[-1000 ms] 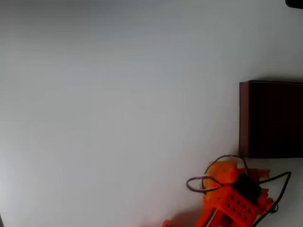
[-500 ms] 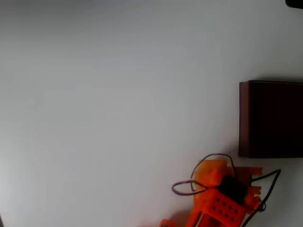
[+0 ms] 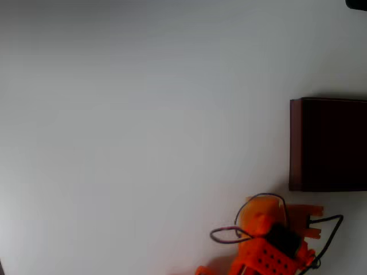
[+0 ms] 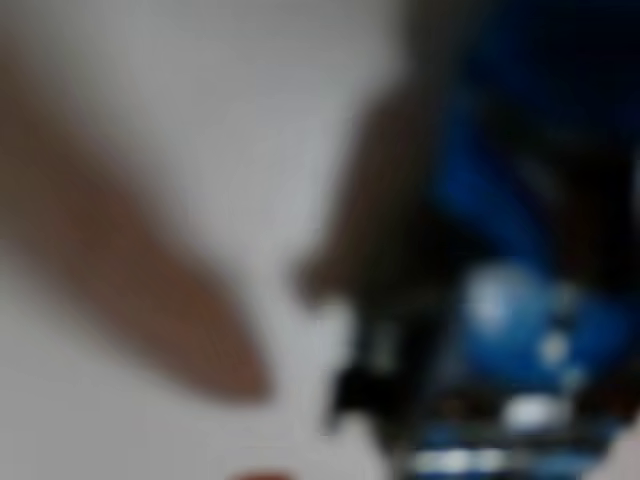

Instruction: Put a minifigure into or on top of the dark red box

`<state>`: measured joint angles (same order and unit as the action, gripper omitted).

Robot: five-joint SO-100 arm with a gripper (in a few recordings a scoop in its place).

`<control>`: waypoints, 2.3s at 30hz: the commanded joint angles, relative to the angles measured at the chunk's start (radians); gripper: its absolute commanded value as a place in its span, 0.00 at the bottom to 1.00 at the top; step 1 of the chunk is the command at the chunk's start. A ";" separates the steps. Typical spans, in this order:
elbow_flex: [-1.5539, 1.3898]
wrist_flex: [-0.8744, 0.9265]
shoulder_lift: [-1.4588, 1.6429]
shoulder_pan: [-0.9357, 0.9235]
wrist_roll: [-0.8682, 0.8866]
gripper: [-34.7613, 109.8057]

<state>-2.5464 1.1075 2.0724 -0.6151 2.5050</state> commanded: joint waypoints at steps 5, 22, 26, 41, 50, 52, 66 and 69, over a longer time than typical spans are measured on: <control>-0.026 -0.003 0.038 -0.029 0.008 0.36; -0.066 -0.063 0.058 -0.043 -0.064 0.29; -0.072 -0.075 0.060 -0.043 -0.077 0.26; 0.098 0.075 0.147 -0.227 -0.319 0.24; 0.428 0.225 0.098 -0.275 -0.577 0.24; 0.499 0.250 0.086 -0.267 -0.626 0.24; 0.865 0.229 -0.422 -0.083 -0.870 0.24; 0.891 0.190 -0.492 -0.072 -0.934 0.29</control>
<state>-1.7211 1.3131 1.6153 -0.6872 1.6153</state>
